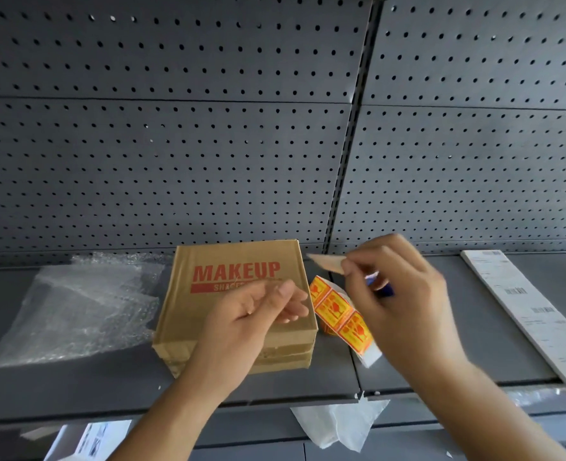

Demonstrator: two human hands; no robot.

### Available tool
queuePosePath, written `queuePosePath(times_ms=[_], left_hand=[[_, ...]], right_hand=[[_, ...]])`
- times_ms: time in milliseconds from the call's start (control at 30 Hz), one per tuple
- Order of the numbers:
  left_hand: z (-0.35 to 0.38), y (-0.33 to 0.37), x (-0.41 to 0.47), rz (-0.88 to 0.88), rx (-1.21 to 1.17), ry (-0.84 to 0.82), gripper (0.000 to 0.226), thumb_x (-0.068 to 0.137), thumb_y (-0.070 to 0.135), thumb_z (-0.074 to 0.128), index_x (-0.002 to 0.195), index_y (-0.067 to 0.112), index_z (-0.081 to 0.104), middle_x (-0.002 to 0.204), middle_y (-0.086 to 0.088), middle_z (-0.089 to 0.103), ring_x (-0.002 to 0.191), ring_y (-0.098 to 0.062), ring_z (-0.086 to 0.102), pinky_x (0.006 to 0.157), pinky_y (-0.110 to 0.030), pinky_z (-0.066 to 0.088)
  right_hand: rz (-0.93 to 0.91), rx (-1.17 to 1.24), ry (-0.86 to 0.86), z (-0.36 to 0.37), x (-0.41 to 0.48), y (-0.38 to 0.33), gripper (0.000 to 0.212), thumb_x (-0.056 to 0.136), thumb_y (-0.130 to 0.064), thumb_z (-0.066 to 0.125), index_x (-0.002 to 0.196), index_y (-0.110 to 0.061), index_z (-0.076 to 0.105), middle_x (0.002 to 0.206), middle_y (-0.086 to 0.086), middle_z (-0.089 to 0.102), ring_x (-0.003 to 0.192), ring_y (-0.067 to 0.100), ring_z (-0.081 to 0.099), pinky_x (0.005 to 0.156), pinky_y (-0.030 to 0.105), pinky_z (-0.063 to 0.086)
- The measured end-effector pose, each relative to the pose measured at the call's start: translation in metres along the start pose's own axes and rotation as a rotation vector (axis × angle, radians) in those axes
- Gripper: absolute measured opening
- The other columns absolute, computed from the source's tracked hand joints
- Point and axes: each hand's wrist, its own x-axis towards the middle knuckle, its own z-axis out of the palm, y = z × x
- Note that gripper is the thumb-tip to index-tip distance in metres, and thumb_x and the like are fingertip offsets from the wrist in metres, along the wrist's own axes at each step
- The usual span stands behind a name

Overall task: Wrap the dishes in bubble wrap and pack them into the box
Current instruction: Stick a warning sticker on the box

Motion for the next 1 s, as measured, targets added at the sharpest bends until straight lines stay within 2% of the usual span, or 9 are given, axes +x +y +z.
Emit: queuePosePath(times_ms=[133, 367, 433, 500, 600, 667, 767, 833, 1000], left_hand=[[-0.003, 0.004, -0.002, -0.089, -0.203, 0.021, 0.042, 0.091, 0.049, 0.062, 0.092, 0.011, 0.08, 0.09, -0.014, 0.077, 0.085, -0.025, 0.072, 0.085, -0.04, 0.059], [-0.021, 0.002, -0.009, -0.179, -0.231, 0.096, 0.024, 0.083, 0.029, 0.069, 0.09, 0.007, 0.078, 0.084, -0.015, 0.074, 0.074, -0.022, 0.068, 0.074, -0.036, 0.059], [-0.026, 0.001, -0.011, -0.201, -0.232, 0.116, 0.016, 0.089, 0.017, 0.068, 0.087, 0.005, 0.077, 0.08, -0.017, 0.073, 0.07, -0.024, 0.067, 0.069, -0.034, 0.059], [-0.029, 0.002, -0.014, -0.225, -0.223, 0.125, 0.013, 0.093, 0.008, 0.066, 0.09, 0.0, 0.075, 0.08, -0.021, 0.073, 0.068, -0.025, 0.066, 0.066, -0.032, 0.058], [-0.033, 0.004, -0.018, -0.234, -0.192, 0.127, 0.013, 0.094, 0.008, 0.065, 0.094, -0.001, 0.074, 0.081, -0.021, 0.074, 0.067, -0.023, 0.066, 0.064, -0.03, 0.057], [-0.035, 0.004, -0.018, -0.234, -0.168, 0.129, 0.013, 0.095, 0.009, 0.066, 0.094, 0.0, 0.075, 0.081, -0.02, 0.075, 0.067, -0.022, 0.066, 0.062, -0.028, 0.055], [-0.041, 0.005, -0.02, -0.228, -0.126, 0.125, 0.013, 0.095, 0.012, 0.067, 0.094, 0.002, 0.075, 0.079, -0.016, 0.075, 0.066, -0.018, 0.065, 0.059, -0.024, 0.053], [-0.044, 0.006, -0.02, -0.219, -0.1, 0.125, 0.013, 0.094, 0.013, 0.068, 0.093, 0.002, 0.076, 0.078, -0.014, 0.075, 0.065, -0.016, 0.065, 0.058, -0.024, 0.051], [-0.043, 0.008, -0.017, -0.238, -0.019, 0.127, 0.013, 0.093, 0.019, 0.071, 0.085, 0.01, 0.076, 0.069, -0.006, 0.073, 0.06, -0.011, 0.061, 0.054, -0.021, 0.046]], right_hand=[[-0.2, -0.069, -0.024, 0.024, -0.018, -0.019, 0.012, 0.092, -0.022, 0.069, 0.085, -0.013, 0.074, 0.089, -0.004, 0.065, 0.074, 0.02, 0.057, 0.064, 0.03, 0.047], [-0.195, 0.04, -0.215, 0.037, -0.029, -0.027, 0.018, 0.092, -0.035, 0.069, 0.101, -0.021, 0.075, 0.104, -0.006, 0.06, 0.084, 0.015, 0.054, 0.073, 0.028, 0.047], [-0.063, 0.168, -0.284, 0.036, -0.029, -0.029, 0.021, 0.091, -0.042, 0.067, 0.103, -0.026, 0.075, 0.11, -0.009, 0.057, 0.095, 0.012, 0.059, 0.08, 0.023, 0.047], [0.194, 0.377, -0.295, 0.033, -0.027, -0.031, 0.017, 0.091, -0.039, 0.069, 0.105, -0.03, 0.073, 0.11, -0.011, 0.06, 0.099, 0.014, 0.064, 0.08, 0.019, 0.049], [0.602, 0.679, -0.378, 0.034, -0.019, -0.03, 0.018, 0.092, -0.021, 0.071, 0.108, -0.028, 0.07, 0.096, -0.002, 0.072, 0.078, 0.01, 0.067, 0.068, 0.026, 0.053], [0.763, 0.814, -0.415, 0.036, -0.014, -0.028, 0.017, 0.092, -0.014, 0.068, 0.109, -0.018, 0.071, 0.086, 0.008, 0.072, 0.067, 0.014, 0.062, 0.06, 0.024, 0.051], [0.805, 0.874, -0.462, 0.039, -0.009, -0.03, 0.009, 0.093, -0.01, 0.065, 0.093, -0.01, 0.074, 0.076, 0.014, 0.067, 0.063, 0.018, 0.058, 0.055, 0.025, 0.049], [0.797, 0.872, -0.495, 0.041, -0.006, -0.032, 0.018, 0.096, -0.01, 0.063, 0.082, -0.011, 0.075, 0.071, 0.012, 0.064, 0.062, 0.02, 0.056, 0.054, 0.026, 0.048], [0.723, 0.77, -0.543, 0.042, -0.005, -0.031, 0.018, 0.093, -0.018, 0.067, 0.077, -0.015, 0.074, 0.062, 0.012, 0.06, 0.053, 0.017, 0.052, 0.05, 0.023, 0.045]])
